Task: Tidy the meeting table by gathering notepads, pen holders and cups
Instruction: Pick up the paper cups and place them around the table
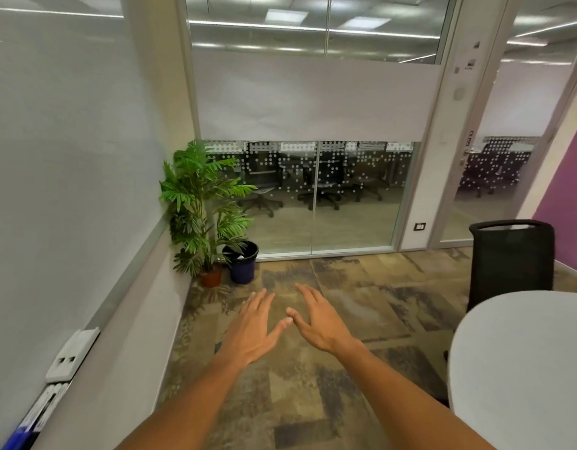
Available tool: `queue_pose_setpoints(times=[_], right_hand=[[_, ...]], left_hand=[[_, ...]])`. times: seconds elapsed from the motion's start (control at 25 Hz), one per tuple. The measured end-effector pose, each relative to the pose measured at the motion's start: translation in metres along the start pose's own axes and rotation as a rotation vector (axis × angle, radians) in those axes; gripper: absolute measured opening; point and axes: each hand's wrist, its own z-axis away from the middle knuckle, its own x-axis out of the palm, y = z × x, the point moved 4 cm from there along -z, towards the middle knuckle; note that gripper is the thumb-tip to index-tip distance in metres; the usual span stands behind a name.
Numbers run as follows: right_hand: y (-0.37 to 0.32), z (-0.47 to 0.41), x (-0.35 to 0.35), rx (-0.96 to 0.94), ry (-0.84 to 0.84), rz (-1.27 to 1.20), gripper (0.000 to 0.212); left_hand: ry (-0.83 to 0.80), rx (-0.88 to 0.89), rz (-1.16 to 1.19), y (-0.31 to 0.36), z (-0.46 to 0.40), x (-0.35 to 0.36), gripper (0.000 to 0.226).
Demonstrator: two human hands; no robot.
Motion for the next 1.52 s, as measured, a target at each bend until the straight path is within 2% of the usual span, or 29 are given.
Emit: queue_pose_setpoints(times=[0.12,0.4,0.52,0.88,1.16,1.36,1.52], right_hand=[[0.043,-0.085,-0.003,0.011,0.011,-0.039,0.082],[0.107,-0.2,-0.024,0.049,0.079,-0.122,0.084],[0.136,-0.254,-0.027,0.059,0.114,-0.13,0.086],[0.245,-0.46,-0.048,0.187,0.255,-0.155,0.079],[0.345,-0.564,-0.112,0.305,0.41,-0.205,0.078],[0.469,-0.608,-0.162,0.375,0.504,-0.232,0.078],[0.577,-0.631,-0.205,0.443,0.535,-0.276,0.085]], left_hand=[[0.025,-0.032,0.029,-0.015,-0.096,0.004,0.091],[0.079,-0.045,0.127,-0.029,-0.234,0.012,0.091],[0.061,-0.004,0.131,-0.036,-0.298,0.03,0.086],[0.037,0.108,0.238,-0.067,-0.562,0.072,0.087],[0.006,0.244,0.346,-0.014,-0.738,0.117,0.079],[-0.056,0.306,0.408,0.045,-0.846,0.201,0.081],[-0.103,0.281,0.473,0.093,-0.925,0.265,0.078]])
